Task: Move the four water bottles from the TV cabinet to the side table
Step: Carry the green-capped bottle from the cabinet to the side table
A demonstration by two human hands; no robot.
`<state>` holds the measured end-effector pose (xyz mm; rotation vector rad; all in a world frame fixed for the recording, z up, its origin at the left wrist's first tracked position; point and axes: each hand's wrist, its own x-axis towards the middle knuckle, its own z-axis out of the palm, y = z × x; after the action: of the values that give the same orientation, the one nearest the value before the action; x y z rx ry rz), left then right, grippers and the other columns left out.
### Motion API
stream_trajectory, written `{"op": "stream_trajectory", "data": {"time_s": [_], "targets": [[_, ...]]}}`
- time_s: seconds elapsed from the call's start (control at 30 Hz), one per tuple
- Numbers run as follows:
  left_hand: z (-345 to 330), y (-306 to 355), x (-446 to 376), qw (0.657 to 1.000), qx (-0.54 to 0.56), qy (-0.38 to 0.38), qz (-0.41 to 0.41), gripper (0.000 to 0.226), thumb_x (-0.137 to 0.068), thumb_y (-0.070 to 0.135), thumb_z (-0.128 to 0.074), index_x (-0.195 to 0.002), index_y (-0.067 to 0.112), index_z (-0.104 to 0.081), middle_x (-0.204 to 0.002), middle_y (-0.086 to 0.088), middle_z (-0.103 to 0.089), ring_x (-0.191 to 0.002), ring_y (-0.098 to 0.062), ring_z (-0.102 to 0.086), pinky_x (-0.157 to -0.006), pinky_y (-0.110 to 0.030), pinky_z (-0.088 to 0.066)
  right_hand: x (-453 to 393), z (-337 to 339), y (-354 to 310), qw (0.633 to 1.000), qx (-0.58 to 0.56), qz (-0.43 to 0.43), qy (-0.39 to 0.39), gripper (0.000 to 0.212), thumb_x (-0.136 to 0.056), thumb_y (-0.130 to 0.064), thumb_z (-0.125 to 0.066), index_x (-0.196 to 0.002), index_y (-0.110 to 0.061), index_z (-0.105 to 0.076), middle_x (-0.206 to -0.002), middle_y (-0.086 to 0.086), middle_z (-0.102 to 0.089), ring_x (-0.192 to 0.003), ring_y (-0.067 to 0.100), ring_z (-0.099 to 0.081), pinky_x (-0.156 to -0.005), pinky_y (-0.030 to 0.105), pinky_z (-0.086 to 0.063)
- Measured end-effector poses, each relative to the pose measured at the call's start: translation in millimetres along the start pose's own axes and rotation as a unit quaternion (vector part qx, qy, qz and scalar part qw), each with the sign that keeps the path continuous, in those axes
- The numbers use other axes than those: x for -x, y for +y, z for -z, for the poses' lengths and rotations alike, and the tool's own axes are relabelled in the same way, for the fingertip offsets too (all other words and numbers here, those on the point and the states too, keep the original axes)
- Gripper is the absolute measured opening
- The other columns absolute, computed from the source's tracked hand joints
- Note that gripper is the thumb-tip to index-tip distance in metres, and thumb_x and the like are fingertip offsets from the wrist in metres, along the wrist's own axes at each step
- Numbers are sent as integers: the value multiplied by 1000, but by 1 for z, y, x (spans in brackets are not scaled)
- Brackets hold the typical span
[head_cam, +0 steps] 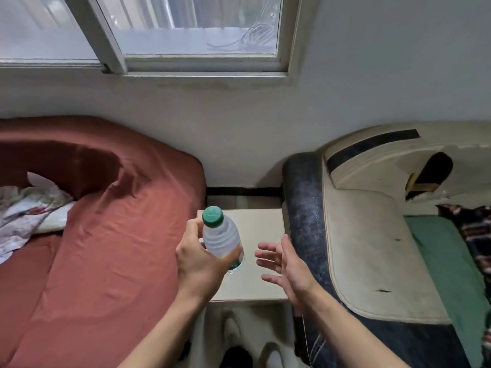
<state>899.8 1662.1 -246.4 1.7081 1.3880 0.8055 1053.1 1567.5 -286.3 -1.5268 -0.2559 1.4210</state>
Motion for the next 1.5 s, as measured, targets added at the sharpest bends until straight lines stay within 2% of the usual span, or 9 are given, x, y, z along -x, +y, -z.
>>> {"op": "stream_trajectory", "data": {"time_s": [0.43,0.53,0.63,0.7,0.8,0.97,1.17,1.4,1.5], "targets": [[-92,-207,-141,998,-2,18,55,61,-62,27,-90,-111,26,-54,-98,8,-65,-89,-14,-62,-78,-39,-55,-229,-36,51,988,128,5,85,56,-100,-58,-22,-124,-26,-61,-127,-5,-62,-122,12,-55,-106,43,-46],[-100,-232,-158,998,-2,4,56,61,-61,23,-90,-112,28,-55,-100,10,-65,-91,-14,-64,-78,-38,-55,-255,-42,60,984,150,2,96,50,-101,-55,-27,-126,-27,-59,-128,-7,-60,-123,10,-53,-108,41,-45],[-115,-255,-179,999,-4,0,52,58,-63,20,-88,-111,25,-56,-98,11,-64,-88,-8,-62,-76,-27,-52,-291,-47,72,977,186,-4,100,31,-101,-48,-39,-118,-31,-59,-118,-14,-61,-113,3,-56,-106,36,-45],[-124,-266,-191,999,-11,-3,44,58,-64,18,-87,-113,22,-57,-99,10,-63,-87,-7,-60,-75,-17,-48,-310,-48,80,973,208,-9,97,20,-100,-41,-49,-117,-34,-55,-118,-15,-60,-106,-4,-54,-100,31,-46],[-134,-275,-203,999,-12,-13,33,60,-64,16,-86,-115,20,-57,-102,7,-63,-90,-11,-60,-76,-11,-43,-331,-49,88,965,244,-13,91,30,-97,-34,-56,-127,-30,-54,-124,-10,-58,-109,0,-55,-93,26,-44],[-140,-282,-213,999,-15,-21,20,64,-62,16,-88,-117,19,-56,-104,4,-63,-93,-14,-61,-80,-20,-46,-352,-52,91,945,320,-19,69,40,-96,-33,-57,-135,-25,-51,-135,-6,-55,-126,13,-51,-107,33,-43],[-135,-285,-215,999,-33,-41,6,70,-57,15,-92,-117,18,-55,-104,3,-63,-92,-14,-60,-80,-8,-42,-357,-54,95,914,403,-31,35,50,-96,-34,-56,-142,-22,-45,-149,-3,-46,-138,16,-42,-115,34,-35],[-120,-284,-208,997,-43,-57,39,64,-62,24,-87,-118,24,-56,-109,8,-62,-102,-13,-60,-88,-32,-50,-348,-61,86,913,402,-56,34,52,-96,-34,-56,-145,-20,-44,-152,-2,-44,-141,18,-40,-115,35,-34],[-101,-276,-198,995,-54,-63,52,65,-64,37,-84,-121,24,-55,-115,10,-62,-109,-11,-58,-94,-31,-48,-333,-63,72,918,392,-48,36,50,-95,-33,-56,-143,-21,-45,-151,-2,-45,-139,18,-41,-114,36,-36]]}}
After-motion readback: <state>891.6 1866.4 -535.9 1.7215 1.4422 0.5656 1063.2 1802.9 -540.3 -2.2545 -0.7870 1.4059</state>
